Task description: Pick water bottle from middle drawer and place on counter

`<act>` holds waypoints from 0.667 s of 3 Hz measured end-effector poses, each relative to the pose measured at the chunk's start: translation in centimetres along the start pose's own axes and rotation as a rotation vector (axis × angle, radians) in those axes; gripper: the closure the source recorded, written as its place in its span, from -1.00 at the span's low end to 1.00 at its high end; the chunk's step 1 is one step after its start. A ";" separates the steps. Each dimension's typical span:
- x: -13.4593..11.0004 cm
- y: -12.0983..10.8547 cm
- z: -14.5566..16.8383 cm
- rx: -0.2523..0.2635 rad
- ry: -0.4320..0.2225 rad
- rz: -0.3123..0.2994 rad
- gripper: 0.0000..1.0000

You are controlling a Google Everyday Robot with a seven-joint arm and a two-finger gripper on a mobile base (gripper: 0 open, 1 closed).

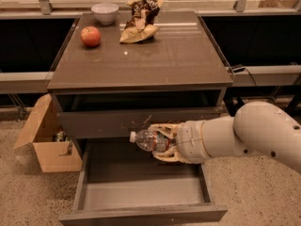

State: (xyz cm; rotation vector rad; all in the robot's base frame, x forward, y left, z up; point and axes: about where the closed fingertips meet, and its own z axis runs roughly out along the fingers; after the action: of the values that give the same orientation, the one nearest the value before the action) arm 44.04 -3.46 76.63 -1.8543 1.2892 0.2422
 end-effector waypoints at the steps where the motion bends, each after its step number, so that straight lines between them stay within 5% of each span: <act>1: -3.5 -4.7 -5.2 0.060 0.047 -0.107 1.00; 2: -7.2 -10.1 -10.0 0.074 0.097 -0.218 1.00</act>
Offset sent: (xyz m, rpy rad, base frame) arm 0.0607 -0.0095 0.2847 -0.1704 -0.3800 0.1005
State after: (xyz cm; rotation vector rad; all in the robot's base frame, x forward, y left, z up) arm 46.41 -4.67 92.30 -1.9444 1.1319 -0.0115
